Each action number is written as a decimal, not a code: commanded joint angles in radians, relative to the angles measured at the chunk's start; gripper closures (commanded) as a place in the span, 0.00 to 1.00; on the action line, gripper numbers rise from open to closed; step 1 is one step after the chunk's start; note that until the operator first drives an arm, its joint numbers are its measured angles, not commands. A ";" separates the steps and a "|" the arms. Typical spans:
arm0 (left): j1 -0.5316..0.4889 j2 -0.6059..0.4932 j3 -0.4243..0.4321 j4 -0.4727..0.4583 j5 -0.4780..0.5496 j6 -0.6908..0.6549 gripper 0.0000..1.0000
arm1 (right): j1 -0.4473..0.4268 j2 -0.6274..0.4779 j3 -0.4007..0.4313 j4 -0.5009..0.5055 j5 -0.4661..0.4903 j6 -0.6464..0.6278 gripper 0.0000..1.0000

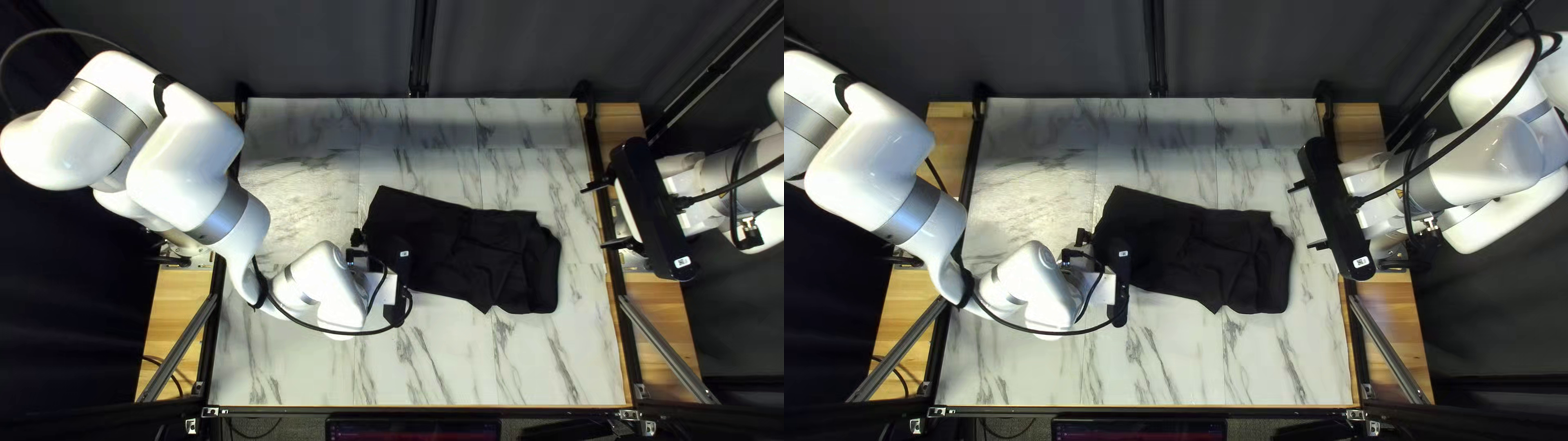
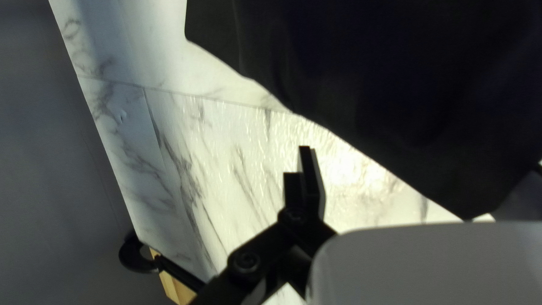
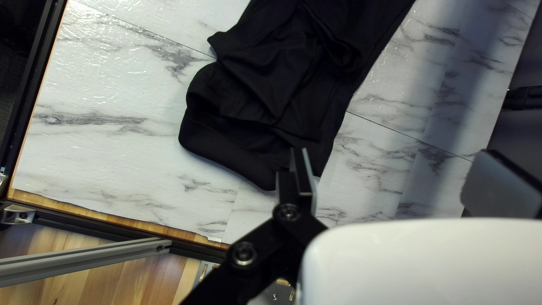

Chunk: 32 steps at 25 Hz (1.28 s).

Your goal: Fold t-shirt

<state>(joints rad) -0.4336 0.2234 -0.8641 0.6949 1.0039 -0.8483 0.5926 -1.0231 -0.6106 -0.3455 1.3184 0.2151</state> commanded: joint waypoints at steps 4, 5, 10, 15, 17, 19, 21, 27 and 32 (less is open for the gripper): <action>-0.014 -0.063 0.043 0.010 0.009 -0.007 0.00 | 0.000 0.000 0.000 0.000 0.000 0.000 0.00; -0.021 -0.089 0.064 0.012 0.014 -0.015 0.00 | 0.000 0.000 0.000 0.000 0.000 0.000 0.00; -0.053 -0.182 0.155 0.030 0.022 -0.085 0.00 | 0.000 0.000 0.000 0.000 0.000 0.000 0.00; -0.059 -0.245 0.236 0.059 0.009 -0.172 0.00 | 0.000 0.000 0.000 0.000 0.000 0.000 0.00; -0.051 -0.245 0.243 0.069 -0.005 -0.189 0.00 | 0.000 0.000 0.000 0.000 0.000 0.000 0.00; -0.052 -0.237 0.235 0.076 -0.012 -0.200 0.00 | 0.000 0.000 0.000 0.000 0.000 0.000 0.00; -0.063 -0.242 0.226 0.076 -0.008 -0.195 0.00 | 0.000 0.000 0.000 0.000 0.000 0.000 0.00; 0.000 -0.467 0.363 0.096 -0.114 -0.064 0.00 | 0.000 0.000 0.000 0.000 0.000 0.000 0.00; 0.264 -0.859 0.569 -0.077 -0.264 0.397 0.00 | 0.000 0.000 0.000 0.000 0.000 0.000 0.00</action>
<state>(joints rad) -0.3506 -0.4112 -0.4224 0.7545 0.8546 -0.7577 0.5926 -1.0231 -0.6106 -0.3455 1.3184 0.2151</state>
